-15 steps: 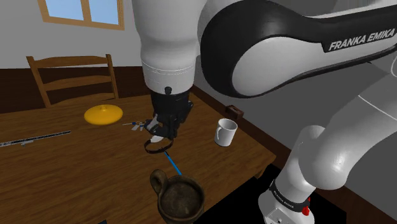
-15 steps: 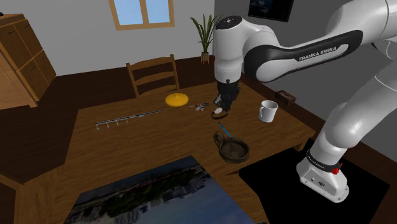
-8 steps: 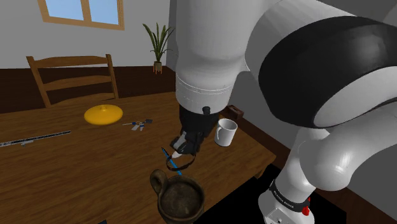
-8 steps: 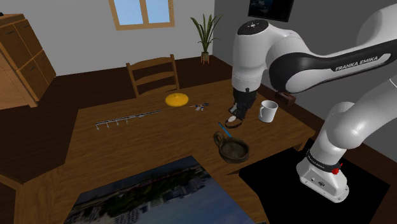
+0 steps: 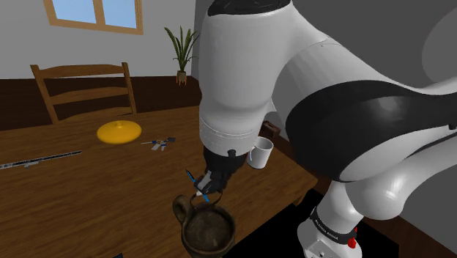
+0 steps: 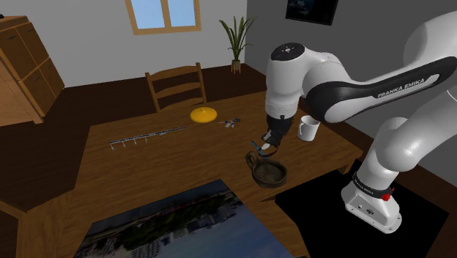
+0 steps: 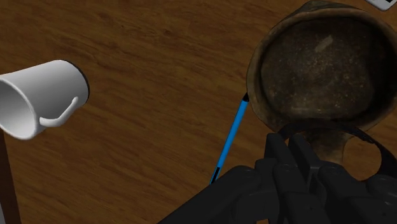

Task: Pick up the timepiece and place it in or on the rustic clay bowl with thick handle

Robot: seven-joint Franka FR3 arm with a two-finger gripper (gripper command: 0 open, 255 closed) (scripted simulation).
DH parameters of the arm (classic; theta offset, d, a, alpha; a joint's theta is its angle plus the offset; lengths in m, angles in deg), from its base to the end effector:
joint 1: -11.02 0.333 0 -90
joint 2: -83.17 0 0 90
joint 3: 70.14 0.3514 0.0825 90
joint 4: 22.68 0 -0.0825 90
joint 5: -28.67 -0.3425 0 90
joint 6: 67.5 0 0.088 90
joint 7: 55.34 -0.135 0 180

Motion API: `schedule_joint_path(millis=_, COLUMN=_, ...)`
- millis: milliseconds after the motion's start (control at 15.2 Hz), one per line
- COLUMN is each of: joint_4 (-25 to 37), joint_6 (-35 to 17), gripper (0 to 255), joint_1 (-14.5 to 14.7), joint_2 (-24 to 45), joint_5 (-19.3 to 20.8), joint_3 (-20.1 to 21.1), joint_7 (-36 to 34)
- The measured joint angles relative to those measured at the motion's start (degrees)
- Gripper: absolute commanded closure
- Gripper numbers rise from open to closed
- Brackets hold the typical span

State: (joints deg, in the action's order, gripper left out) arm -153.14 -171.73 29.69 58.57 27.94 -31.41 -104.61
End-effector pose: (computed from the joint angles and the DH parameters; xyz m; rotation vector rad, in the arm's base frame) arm 0.1825 0.3375 0.4967 2.8896 0.1112 0.1862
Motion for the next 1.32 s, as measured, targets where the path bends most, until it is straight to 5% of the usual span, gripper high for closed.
schedule_joint_path(millis=858, joint_4=-4.59, joint_6=-5.78, gripper=255, joint_1=-0.12, joint_2=1.46, joint_5=0.25, joint_3=1.37, joint_7=-1.55)
schedule_joint_path(millis=924, joint_4=-4.59, joint_6=-5.78, gripper=0, joint_1=-0.12, joint_2=1.46, joint_5=0.25, joint_3=1.37, joint_7=-1.55)
schedule_joint_path(millis=1320, joint_4=-4.59, joint_6=-5.78, gripper=0, joint_1=-0.12, joint_2=1.46, joint_5=0.25, joint_3=1.37, joint_7=-1.55)
